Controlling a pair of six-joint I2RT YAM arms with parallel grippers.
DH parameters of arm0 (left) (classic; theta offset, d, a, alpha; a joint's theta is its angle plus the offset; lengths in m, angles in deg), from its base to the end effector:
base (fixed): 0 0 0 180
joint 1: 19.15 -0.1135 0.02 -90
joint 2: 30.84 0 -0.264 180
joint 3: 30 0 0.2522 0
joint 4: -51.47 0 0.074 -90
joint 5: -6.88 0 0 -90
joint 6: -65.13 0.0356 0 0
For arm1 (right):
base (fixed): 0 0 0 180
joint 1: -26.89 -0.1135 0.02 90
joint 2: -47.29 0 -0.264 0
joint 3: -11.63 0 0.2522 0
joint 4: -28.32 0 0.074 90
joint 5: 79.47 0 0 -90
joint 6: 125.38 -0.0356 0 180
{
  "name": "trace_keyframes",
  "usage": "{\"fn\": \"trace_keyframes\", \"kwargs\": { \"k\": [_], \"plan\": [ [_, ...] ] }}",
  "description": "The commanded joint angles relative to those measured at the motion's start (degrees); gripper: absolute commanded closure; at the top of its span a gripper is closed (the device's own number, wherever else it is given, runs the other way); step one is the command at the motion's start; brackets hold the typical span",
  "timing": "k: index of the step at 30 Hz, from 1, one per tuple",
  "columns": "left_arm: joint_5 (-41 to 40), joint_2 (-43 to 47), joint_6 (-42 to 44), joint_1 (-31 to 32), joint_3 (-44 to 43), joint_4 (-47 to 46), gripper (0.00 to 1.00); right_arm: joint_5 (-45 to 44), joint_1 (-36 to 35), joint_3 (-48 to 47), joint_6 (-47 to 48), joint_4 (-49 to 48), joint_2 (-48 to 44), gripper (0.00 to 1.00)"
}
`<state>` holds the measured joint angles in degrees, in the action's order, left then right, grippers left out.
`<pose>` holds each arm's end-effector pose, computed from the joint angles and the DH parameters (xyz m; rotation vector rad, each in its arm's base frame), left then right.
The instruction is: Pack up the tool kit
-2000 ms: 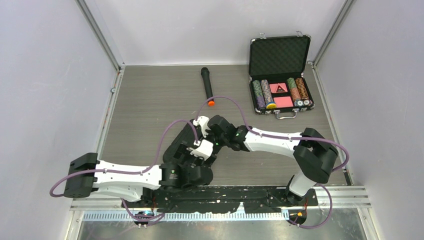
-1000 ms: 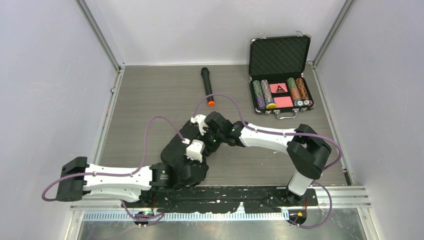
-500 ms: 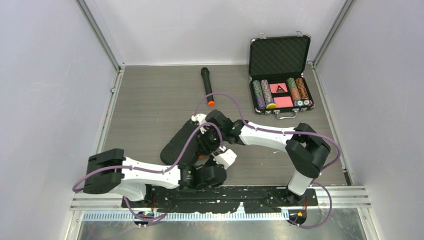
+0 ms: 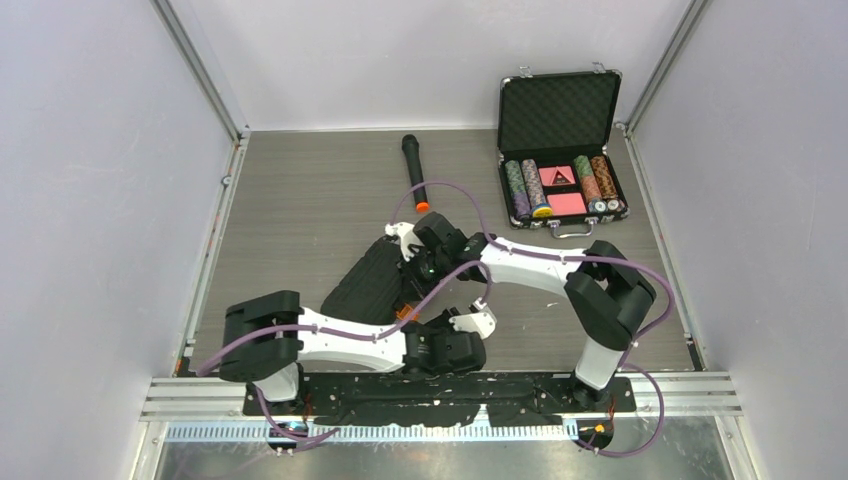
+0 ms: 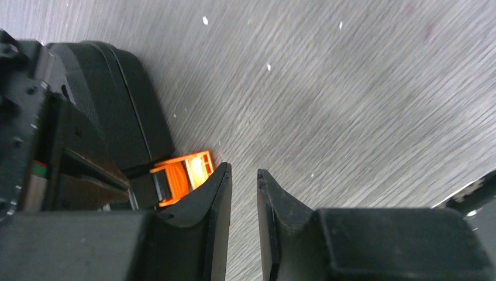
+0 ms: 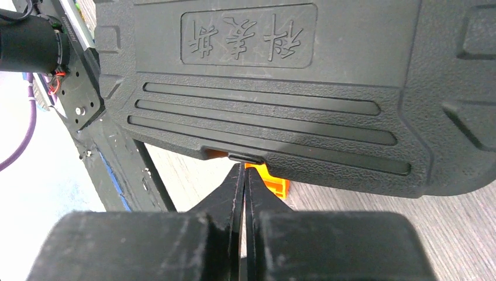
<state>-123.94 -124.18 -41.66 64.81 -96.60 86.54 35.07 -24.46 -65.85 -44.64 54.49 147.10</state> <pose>0.0556 -0.3041 0.1746 1.0900 2.0288 0.1007 0.2188 0.2972 0.1981 -1.1145 2.3101 0.9687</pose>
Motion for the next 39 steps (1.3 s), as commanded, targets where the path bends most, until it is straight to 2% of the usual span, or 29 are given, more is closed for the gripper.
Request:
{"fn": "trace_keyframes", "kwargs": {
  "k": [1,5,7,10,13,19,23,30,34,39],
  "plan": [
    [-0.1,-1.3,3.3,0.5,-2.5,6.8,0.75,1.3,0.5,-2.5,0.2,-1.3,0.2,0.94],
    [-0.5,1.6,1.3,1.2,-1.6,8.4,0.66,0.6,2.0,-1.2,-0.4,-3.3,-1.9,0.93],
    [-0.4,4.3,-0.4,1.3,-1.1,9.5,0.62,-0.1,3.2,1.0,-0.8,-5.6,-4.5,0.86],
    [-0.9,9.4,-3.1,1.2,0.0,11.9,0.56,-1.0,4.9,6.3,-0.9,-8.8,-9.5,0.68],
    [-1.5,13.8,-5.7,1.0,1.2,14.1,0.52,-2.1,6.4,11.7,-0.7,-12.8,-12.6,0.57],
    [-0.4,22.4,-12.1,-4.3,5.1,18.3,0.48,-1.8,7.1,17.8,0.7,-18.7,-12.4,0.54],
    [2.9,29.0,-15.5,-12.5,8.9,18.2,0.47,0.2,6.5,21.7,0.1,-26.3,-10.0,0.53],
    [9.0,41.4,-16.9,-27.5,15.2,16.4,0.47,2.9,3.9,22.8,0.3,-37.1,-4.1,0.52],
    [14.6,44.1,-18.4,-34.9,18.7,14.9,0.47,4.6,3.0,22.5,-0.1,-40.6,-0.3,0.53],
    [19.3,42.7,-20.4,-37.9,21.4,12.9,0.47,6.0,2.2,22.2,-0.4,-42.2,2.4,0.59]
  ]
}}
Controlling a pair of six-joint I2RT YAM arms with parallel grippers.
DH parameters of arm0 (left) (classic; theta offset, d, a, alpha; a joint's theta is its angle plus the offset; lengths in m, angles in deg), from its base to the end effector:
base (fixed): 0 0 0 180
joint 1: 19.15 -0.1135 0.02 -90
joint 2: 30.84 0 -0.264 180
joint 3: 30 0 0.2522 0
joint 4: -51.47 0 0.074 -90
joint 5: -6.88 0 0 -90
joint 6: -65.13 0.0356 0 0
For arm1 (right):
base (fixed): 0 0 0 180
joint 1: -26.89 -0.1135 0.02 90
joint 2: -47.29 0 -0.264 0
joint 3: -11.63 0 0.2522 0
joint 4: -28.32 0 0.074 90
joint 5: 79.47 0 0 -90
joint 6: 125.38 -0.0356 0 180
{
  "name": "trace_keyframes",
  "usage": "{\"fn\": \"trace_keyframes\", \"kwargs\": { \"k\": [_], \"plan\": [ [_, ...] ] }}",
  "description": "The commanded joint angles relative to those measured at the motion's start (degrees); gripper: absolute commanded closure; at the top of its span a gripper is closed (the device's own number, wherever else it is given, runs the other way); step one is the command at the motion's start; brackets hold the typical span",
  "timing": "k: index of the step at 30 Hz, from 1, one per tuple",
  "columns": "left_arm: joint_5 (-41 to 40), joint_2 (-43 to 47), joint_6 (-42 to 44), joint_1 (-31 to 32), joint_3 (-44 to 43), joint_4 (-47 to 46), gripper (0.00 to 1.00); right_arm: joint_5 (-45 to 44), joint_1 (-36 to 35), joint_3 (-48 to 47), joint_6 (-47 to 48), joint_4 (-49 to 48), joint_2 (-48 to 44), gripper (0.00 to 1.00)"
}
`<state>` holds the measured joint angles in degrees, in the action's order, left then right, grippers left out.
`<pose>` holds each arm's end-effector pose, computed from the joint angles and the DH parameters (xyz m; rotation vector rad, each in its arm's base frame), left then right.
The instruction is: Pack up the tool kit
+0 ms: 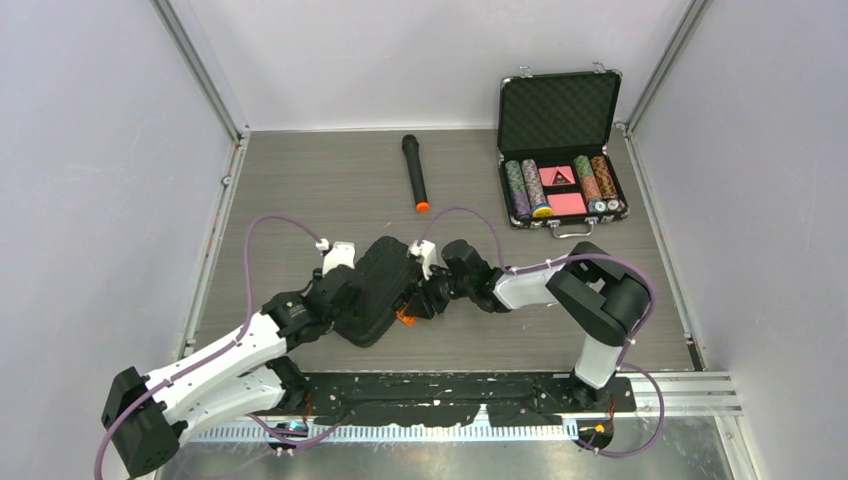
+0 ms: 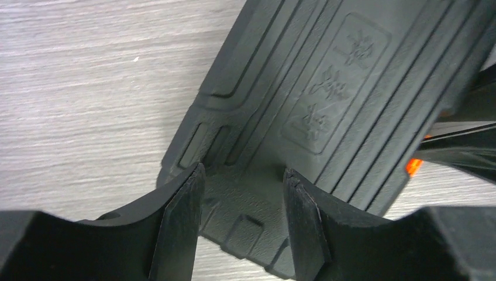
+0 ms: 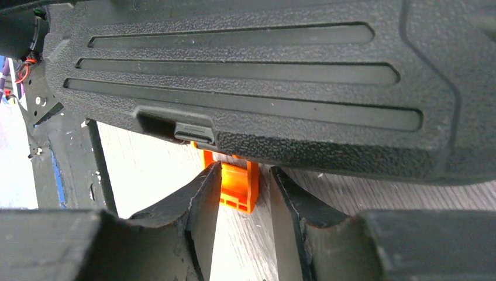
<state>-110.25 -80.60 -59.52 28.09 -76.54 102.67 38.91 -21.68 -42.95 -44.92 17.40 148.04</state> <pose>0.1224 -0.1085 0.2149 0.0776 2.3799 -0.0665 0.2056 0.2585 0.1301 -1.0539 2.0706 1.0885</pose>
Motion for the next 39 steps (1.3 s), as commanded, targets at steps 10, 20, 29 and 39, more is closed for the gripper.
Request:
{"fn": "trace_keyframes", "kwargs": {
  "k": [10,20,29,39],
  "plan": [
    [10.7,-4.1,-3.2,-1.3,3.5,-8.5,0.48,8.1,-0.6,-1.5,-3.2,-5.6,3.2,0.64],
    [13.1,-6.0,-3.6,-1.1,4.7,-11.4,0.49,14.7,0.0,-2.2,-12.7,-3.8,0.5,0.60],
    [13.1,-6.4,-3.6,-0.8,4.6,-12.0,0.49,15.5,1.5,-3.2,-25.6,-2.0,1.1,0.61],
    [13.9,-8.2,-3.6,-0.7,4.5,-13.4,0.50,16.6,2.0,1.0,-40.0,-14.8,0.1,0.62]
  ]
}}
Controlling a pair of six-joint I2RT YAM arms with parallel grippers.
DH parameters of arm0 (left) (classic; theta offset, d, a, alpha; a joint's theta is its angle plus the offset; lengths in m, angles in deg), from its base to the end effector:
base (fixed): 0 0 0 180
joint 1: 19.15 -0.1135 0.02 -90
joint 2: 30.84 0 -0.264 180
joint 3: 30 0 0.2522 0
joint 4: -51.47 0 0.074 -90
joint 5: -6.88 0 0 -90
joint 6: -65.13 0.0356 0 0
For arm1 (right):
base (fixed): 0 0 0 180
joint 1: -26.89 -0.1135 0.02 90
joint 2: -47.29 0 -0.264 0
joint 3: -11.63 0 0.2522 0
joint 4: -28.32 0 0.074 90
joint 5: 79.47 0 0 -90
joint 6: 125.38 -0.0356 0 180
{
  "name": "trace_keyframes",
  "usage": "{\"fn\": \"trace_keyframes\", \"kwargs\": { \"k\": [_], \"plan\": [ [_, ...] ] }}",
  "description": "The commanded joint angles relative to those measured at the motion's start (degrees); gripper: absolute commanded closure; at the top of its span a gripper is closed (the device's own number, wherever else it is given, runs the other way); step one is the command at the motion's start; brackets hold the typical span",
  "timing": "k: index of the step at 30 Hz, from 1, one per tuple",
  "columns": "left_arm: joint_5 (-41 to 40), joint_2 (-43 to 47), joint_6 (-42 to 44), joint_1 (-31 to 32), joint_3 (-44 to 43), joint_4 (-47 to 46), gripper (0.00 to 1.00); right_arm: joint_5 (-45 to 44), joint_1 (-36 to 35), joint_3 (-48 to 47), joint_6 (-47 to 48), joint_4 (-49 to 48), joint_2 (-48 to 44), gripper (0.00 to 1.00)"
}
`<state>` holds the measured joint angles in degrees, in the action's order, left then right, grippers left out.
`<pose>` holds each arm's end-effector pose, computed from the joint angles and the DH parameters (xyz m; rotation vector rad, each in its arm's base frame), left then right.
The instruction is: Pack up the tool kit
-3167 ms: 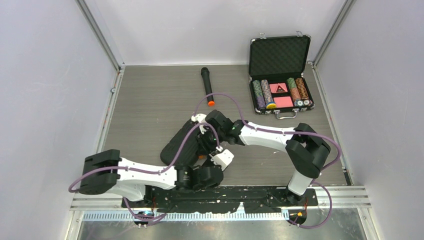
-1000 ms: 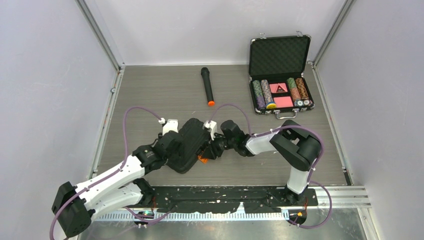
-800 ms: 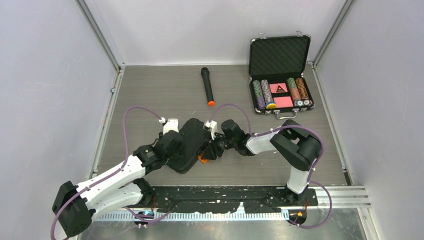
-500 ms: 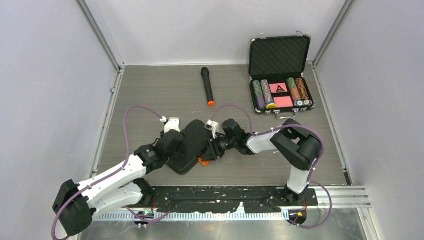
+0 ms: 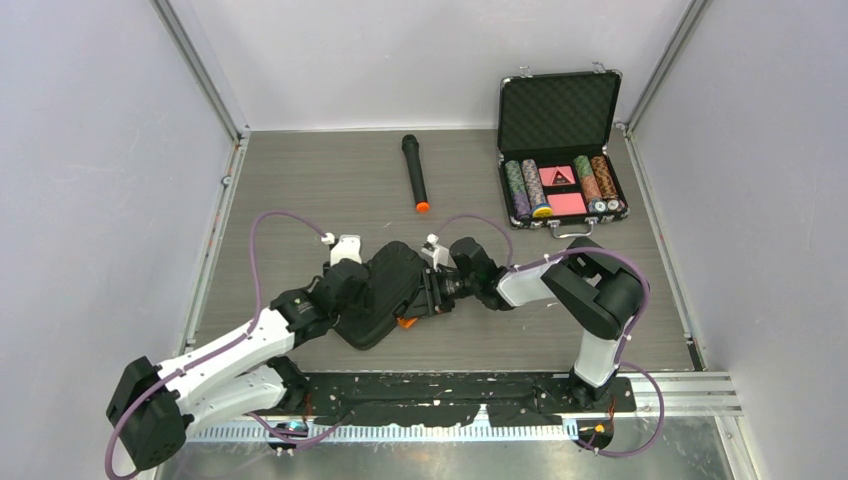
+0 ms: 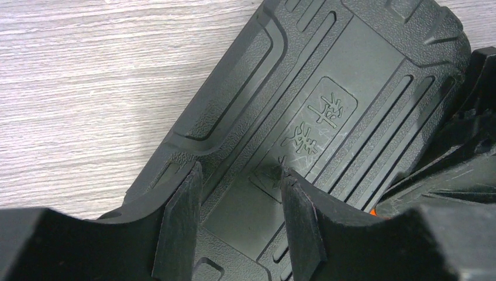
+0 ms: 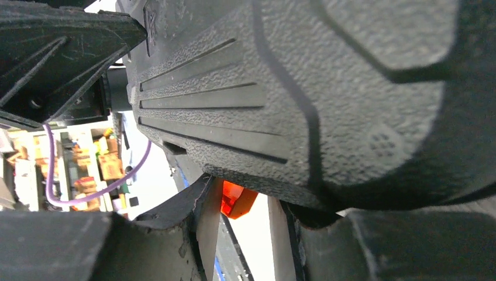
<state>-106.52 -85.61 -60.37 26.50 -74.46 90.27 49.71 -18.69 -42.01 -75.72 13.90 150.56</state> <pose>0.1399 -0.1229 0.2034 0.0270 2.3460 -0.1993 0.2128 0.2493 0.1197 -0.5639 2.4289 1.5047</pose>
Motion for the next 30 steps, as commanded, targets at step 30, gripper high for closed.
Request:
{"fn": "trace_keyframes", "kwargs": {
  "k": [30],
  "plan": [
    [13.4,-4.4,-3.8,1.7,2.1,-4.8,0.51,-2.0,-1.7,2.0,-25.6,-26.8,-6.5,0.59]
  ]
}}
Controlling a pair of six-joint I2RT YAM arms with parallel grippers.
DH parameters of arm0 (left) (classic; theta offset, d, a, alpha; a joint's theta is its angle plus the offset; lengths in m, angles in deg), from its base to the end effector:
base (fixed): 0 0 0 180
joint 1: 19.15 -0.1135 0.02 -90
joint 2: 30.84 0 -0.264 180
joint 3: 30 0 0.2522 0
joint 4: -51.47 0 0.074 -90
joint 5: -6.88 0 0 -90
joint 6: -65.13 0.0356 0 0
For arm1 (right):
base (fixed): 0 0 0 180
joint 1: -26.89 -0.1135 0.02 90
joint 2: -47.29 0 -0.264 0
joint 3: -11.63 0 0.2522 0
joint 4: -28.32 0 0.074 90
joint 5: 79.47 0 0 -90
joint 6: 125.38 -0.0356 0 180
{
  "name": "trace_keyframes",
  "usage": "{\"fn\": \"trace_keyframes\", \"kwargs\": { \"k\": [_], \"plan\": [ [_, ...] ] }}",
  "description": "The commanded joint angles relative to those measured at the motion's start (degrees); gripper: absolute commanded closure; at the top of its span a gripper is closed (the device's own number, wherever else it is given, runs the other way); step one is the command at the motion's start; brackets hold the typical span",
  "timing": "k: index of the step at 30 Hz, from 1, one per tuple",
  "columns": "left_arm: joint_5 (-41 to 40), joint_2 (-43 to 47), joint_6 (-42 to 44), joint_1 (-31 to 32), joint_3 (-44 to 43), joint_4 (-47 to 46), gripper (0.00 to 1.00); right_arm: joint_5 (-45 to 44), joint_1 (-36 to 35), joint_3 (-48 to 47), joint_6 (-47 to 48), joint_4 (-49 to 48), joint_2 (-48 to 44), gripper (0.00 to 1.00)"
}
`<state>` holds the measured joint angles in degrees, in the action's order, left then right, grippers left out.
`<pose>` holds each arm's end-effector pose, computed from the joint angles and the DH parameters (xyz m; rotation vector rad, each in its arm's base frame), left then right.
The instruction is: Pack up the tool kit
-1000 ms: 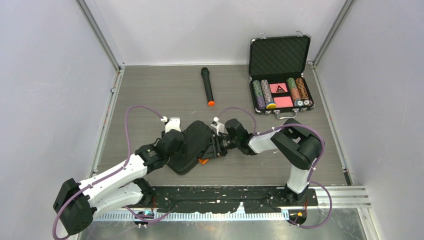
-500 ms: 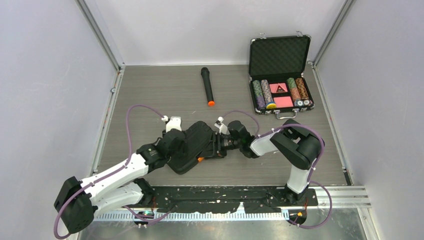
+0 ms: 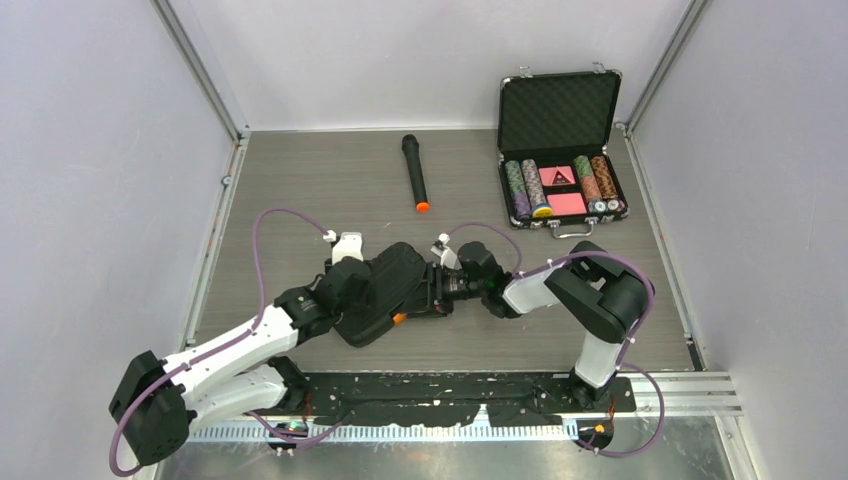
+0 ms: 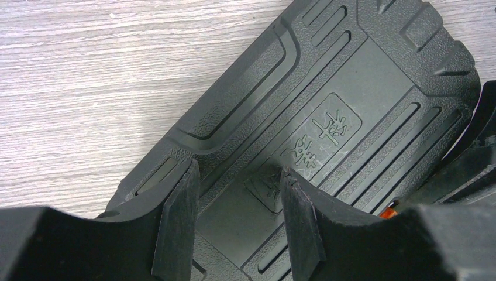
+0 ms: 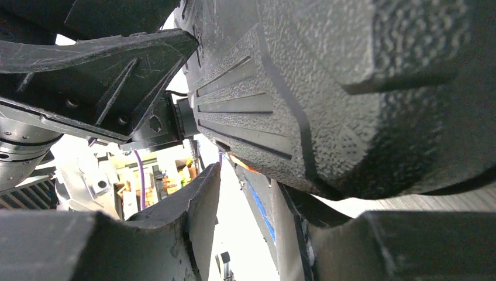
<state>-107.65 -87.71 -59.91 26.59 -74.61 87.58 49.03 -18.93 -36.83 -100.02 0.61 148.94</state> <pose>0.1452 -0.1278 0.2015 0.0254 2.3258 -0.1872 0.2046 0.2423 0.1263 -0.1305 2.4736 1.7360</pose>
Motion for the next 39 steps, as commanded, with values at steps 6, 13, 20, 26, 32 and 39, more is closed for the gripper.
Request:
{"fn": "trace_keyframes", "kwargs": {
  "k": [6,13,20,26,32,39],
  "plan": [
    [16.6,-6.1,-4.2,2.0,-1.4,-5.5,0.51,-3.2,-0.9,-7.6,3.5,-9.0,-2.8,0.59],
    [16.5,-9.4,-2.9,1.9,-5.5,-5.7,0.51,-4.9,3.6,-12.7,14.7,1.2,-1.0,0.59],
    [16.3,-5.7,0.6,2.0,-7.6,-1.3,0.41,-3.0,8.0,-16.4,22.0,6.4,1.2,0.59],
    [13.2,-4.7,4.2,3.6,-9.8,2.4,0.35,-1.7,7.8,-11.6,14.9,-0.6,-0.9,0.59],
    [1.8,-5.2,7.8,8.9,-13.3,7.5,0.28,-4.8,7.8,-7.3,15.8,0.1,-2.6,0.59],
    [-9.1,-12.2,21.1,18.7,-20.3,10.9,0.21,-10.2,12.7,1.2,23.3,3.5,-10.6,0.46]
  ]
}}
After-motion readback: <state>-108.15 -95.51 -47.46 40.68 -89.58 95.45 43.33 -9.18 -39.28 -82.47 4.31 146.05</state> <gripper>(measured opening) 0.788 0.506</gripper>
